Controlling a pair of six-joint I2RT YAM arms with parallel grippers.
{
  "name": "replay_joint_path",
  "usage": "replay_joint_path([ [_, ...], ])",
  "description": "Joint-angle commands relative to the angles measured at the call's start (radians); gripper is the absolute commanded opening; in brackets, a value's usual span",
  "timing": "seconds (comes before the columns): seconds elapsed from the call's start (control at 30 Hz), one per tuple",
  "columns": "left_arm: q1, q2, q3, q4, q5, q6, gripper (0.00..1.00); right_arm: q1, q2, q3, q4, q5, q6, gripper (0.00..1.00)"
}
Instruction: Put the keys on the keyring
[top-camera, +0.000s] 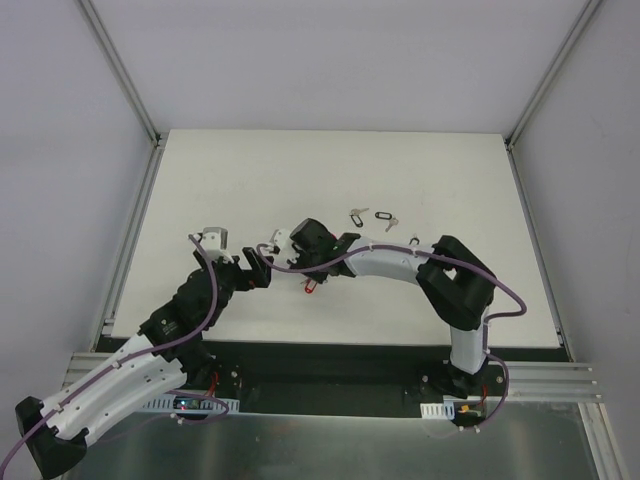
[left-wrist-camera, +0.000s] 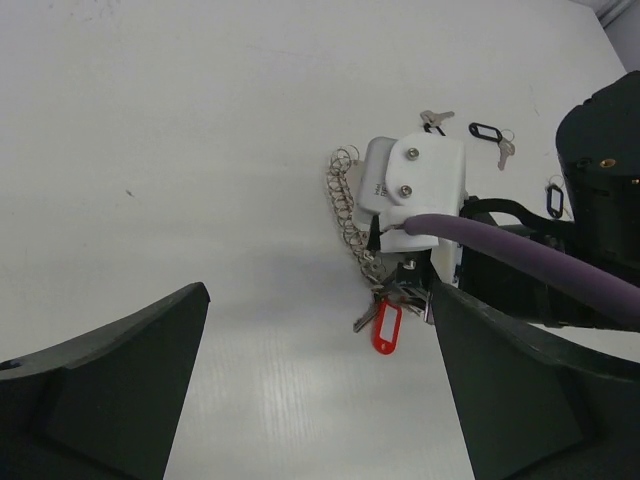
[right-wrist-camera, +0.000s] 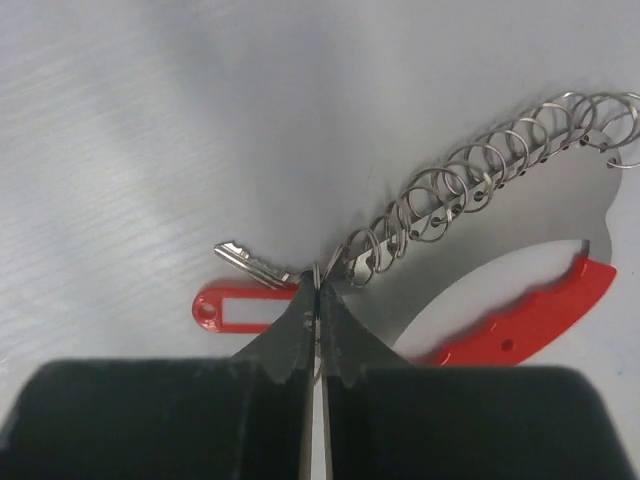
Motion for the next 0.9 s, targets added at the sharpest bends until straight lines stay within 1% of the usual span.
replay_joint_path([
  [0.0,0.011,-0.023,-0.023,0.012,-0.036,-0.014,0.94,0.007,0.047,0.093,-0.034,0.075,-0.029,0.02],
  [0.1,0.013,-0.019,-0.023,0.007,-0.044,-0.009,0.95,0.005,0.042,0.097,-0.042,0.075,-0.015,0.10],
  [0.13,0.011,-0.015,-0.023,0.007,-0.045,-0.008,0.95,0.007,0.031,0.099,-0.048,0.076,-0.012,0.18],
  [0.23,0.011,-0.003,-0.025,0.006,-0.054,-0.008,0.95,0.008,0.014,0.109,-0.077,0.095,-0.010,0.31],
  [0.27,0.011,-0.002,-0.023,0.006,-0.054,-0.008,0.95,0.007,0.002,0.114,-0.080,0.101,-0.010,0.33],
  [0.4,0.011,0.000,-0.025,0.004,-0.056,-0.005,0.95,0.007,-0.021,0.119,-0.108,0.121,-0.012,0.34],
  [0.6,0.013,-0.012,-0.031,0.001,-0.056,-0.001,0.95,0.007,-0.035,0.111,-0.111,0.086,-0.027,0.31],
  [0.73,0.013,-0.009,-0.029,-0.002,-0.053,0.002,0.95,0.008,-0.024,0.114,-0.108,0.072,-0.078,0.31],
  [0.87,0.011,-0.008,-0.029,-0.005,-0.054,0.002,0.95,0.007,-0.024,0.123,-0.112,0.024,-0.125,0.31],
])
